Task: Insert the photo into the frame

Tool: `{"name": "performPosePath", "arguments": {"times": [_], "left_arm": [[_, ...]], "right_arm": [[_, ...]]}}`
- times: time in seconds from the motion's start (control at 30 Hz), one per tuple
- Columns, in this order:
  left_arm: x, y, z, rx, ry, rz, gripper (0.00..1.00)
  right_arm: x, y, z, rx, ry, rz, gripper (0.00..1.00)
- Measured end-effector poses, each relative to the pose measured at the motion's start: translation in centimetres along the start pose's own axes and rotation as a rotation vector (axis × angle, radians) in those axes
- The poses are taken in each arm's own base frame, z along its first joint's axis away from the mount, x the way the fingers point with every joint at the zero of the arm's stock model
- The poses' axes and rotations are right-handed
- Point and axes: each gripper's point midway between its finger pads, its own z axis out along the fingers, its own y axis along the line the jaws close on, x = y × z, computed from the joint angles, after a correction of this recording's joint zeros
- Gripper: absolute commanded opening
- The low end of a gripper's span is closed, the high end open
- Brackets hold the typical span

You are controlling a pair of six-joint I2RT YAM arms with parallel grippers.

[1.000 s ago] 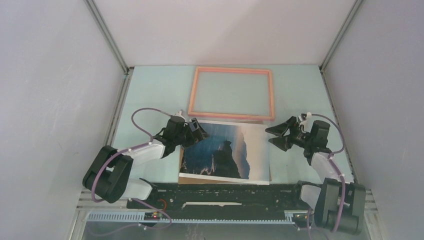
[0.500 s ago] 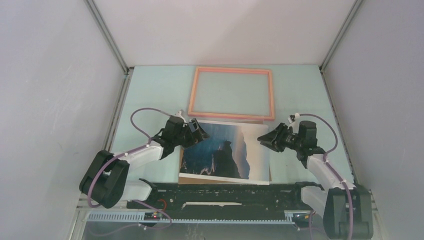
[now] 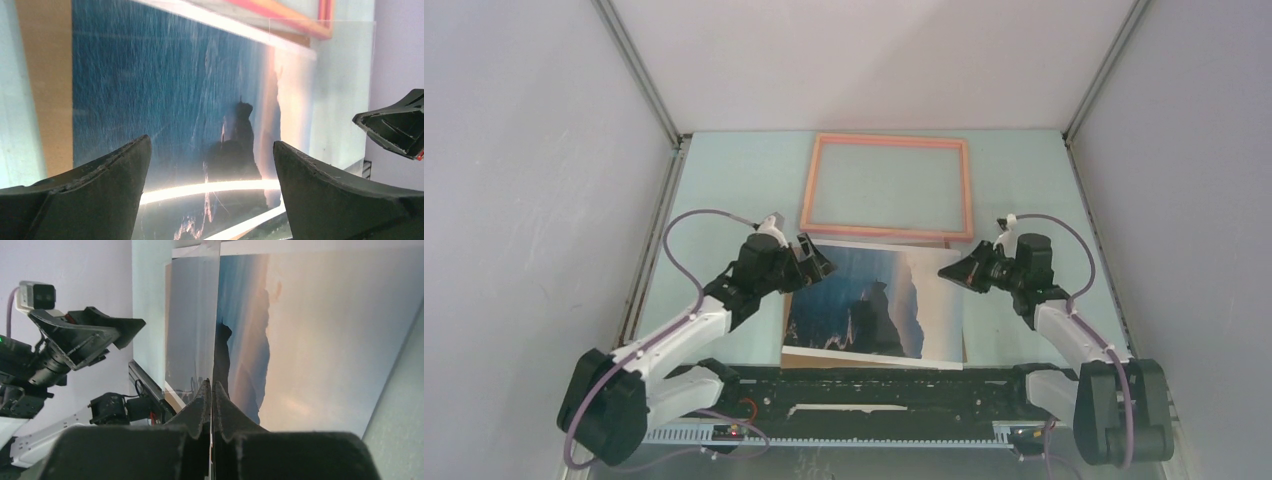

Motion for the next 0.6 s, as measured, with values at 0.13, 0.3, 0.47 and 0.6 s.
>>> {"name": "performPosePath", "arguments": {"times": [0.13, 0.3, 0.47, 0.6], "left_arm": [[-2.1, -0.4, -1.5, -0.002, -0.098, 0.016, 1.0], [-5.0, 2.1, -2.5, -0.084, -0.202, -0.043, 1.0], [-6.1, 3.4, -2.2, -0.11, -0.22, -0.083, 1.0], [-5.2, 3.6, -0.8, -0.108, -0.166, -0.099, 1.0]], "right_arm": [[-1.1, 1.1, -0.3, -0.041, -0.018, -0.081, 0.0], [-3.2, 1.9, -1.5, -0.089, -0.06, -0.095, 0.0], [-6.0, 4.2, -2.3, -0.139, -0.098, -0.155, 0.0], [-8.6, 4.3, -2.5, -0.147, -0.144, -0.169, 0.0]]}}
